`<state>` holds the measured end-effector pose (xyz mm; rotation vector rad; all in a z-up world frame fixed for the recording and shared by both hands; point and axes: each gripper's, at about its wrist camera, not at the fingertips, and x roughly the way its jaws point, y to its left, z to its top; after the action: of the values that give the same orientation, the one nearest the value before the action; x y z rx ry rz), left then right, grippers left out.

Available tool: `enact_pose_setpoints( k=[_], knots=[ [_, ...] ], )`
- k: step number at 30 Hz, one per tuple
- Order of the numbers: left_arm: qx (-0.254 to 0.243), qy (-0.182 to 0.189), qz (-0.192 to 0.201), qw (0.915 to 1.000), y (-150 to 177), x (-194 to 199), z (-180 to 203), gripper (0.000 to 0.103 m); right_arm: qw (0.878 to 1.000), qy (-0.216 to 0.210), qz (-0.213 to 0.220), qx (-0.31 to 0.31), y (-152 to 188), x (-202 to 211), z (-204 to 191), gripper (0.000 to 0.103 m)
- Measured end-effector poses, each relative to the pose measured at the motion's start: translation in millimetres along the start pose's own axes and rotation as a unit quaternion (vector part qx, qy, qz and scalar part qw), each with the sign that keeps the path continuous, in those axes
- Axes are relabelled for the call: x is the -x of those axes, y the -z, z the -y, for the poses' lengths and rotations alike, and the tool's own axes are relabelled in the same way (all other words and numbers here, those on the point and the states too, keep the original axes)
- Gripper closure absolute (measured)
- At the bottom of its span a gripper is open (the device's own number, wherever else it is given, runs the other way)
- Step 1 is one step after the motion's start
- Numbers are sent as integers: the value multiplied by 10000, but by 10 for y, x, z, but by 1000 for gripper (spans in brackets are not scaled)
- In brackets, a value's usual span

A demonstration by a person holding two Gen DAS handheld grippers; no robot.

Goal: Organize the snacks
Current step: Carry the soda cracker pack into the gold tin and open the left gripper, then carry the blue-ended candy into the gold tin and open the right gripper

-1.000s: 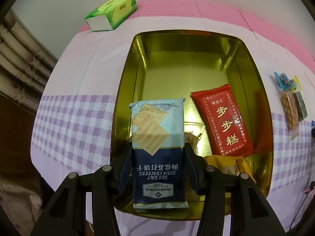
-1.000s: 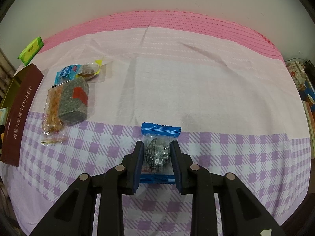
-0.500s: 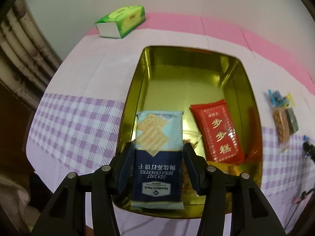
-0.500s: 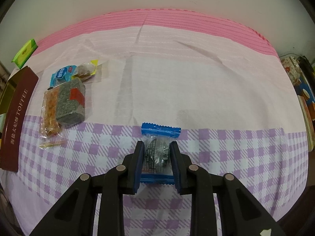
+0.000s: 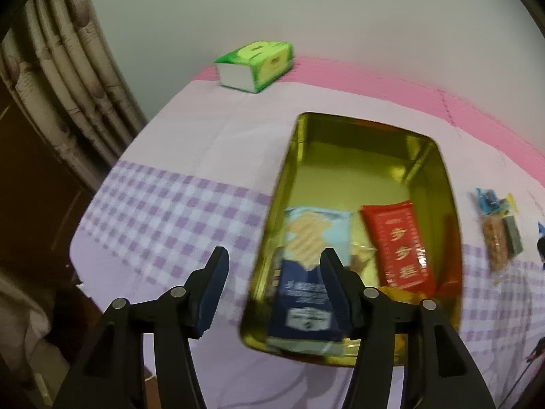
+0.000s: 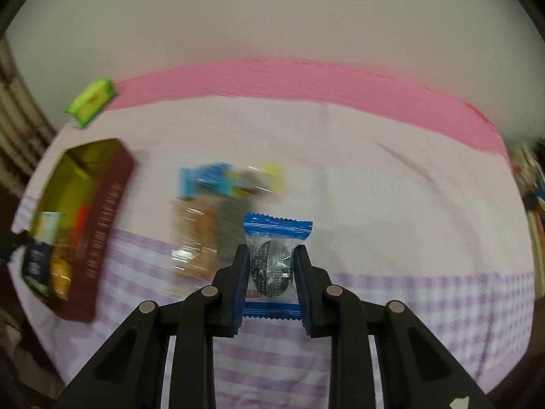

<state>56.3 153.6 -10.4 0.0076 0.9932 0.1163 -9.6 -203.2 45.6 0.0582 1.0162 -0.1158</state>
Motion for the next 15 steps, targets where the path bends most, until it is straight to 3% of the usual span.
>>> enact_pose_setpoints(
  k=[8, 15],
  knots=[
    [571, -265, -9, 9980, -17, -30, -382, 42, 9958, -677, 67, 606, -240, 12, -920, 79],
    [906, -472, -81, 9947, -32, -113, -596, 42, 9889, -956, 47, 1135, -306, -122, -1593, 79]
  ],
)
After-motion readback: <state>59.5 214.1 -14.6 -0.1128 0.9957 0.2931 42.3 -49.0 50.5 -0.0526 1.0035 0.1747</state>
